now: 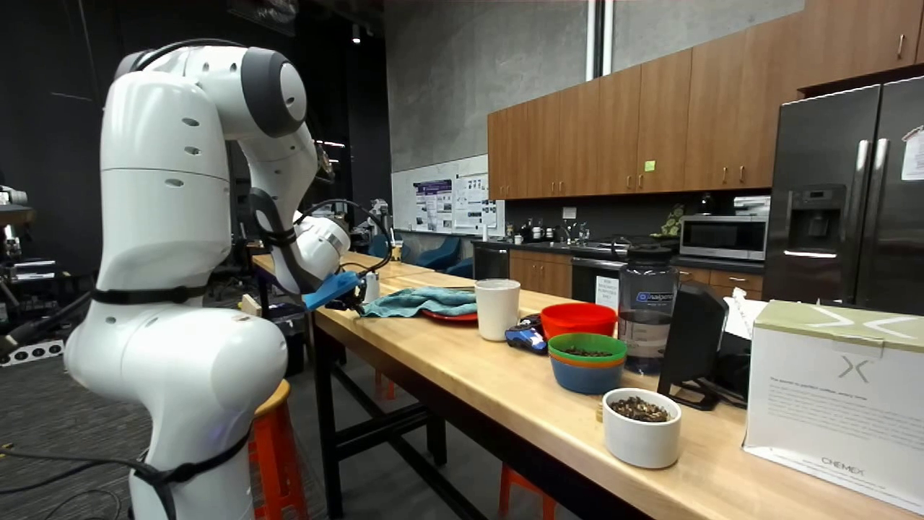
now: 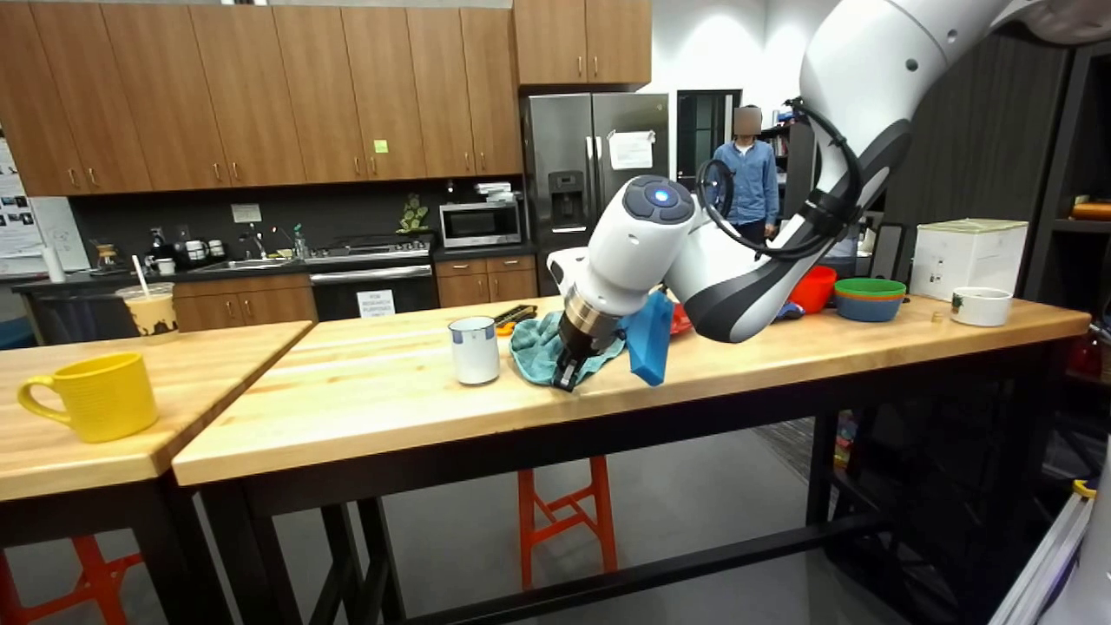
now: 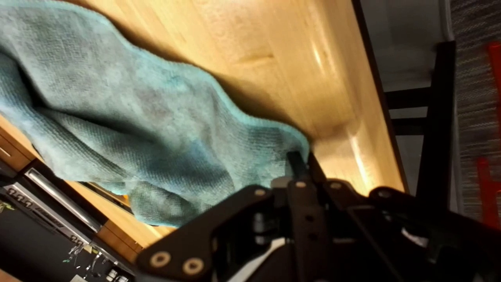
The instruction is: Put the blue towel on the plate
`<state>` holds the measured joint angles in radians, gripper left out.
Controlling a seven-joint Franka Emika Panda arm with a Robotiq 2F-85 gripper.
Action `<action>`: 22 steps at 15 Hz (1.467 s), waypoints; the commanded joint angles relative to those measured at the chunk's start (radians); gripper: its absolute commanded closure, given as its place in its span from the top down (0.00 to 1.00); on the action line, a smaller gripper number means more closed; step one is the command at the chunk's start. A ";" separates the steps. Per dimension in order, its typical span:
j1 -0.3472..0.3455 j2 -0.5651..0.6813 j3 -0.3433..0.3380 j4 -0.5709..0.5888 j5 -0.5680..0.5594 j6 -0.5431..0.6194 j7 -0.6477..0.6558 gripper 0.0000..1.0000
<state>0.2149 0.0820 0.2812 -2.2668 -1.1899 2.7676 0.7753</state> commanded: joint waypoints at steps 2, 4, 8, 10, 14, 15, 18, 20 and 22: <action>-0.036 -0.056 -0.025 -0.028 0.009 0.013 -0.076 0.01; -0.052 -0.081 -0.037 -0.032 0.003 0.005 -0.088 0.01; -0.082 -0.146 -0.066 -0.073 0.013 -0.016 -0.125 0.01; -0.096 -0.189 -0.083 -0.104 0.002 -0.033 -0.134 0.01; -0.120 -0.265 -0.108 -0.132 -0.038 -0.093 -0.105 0.01; -0.126 -0.282 -0.111 -0.134 -0.051 -0.115 -0.095 0.01; -0.145 -0.328 -0.118 -0.143 -0.091 -0.176 -0.072 0.01; -0.161 -0.338 -0.123 -0.135 -0.120 -0.208 -0.061 0.01; -0.180 -0.330 -0.124 -0.111 -0.167 -0.232 -0.039 0.01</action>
<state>0.0622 -0.2263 0.1621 -2.3823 -1.2815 2.5668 0.6937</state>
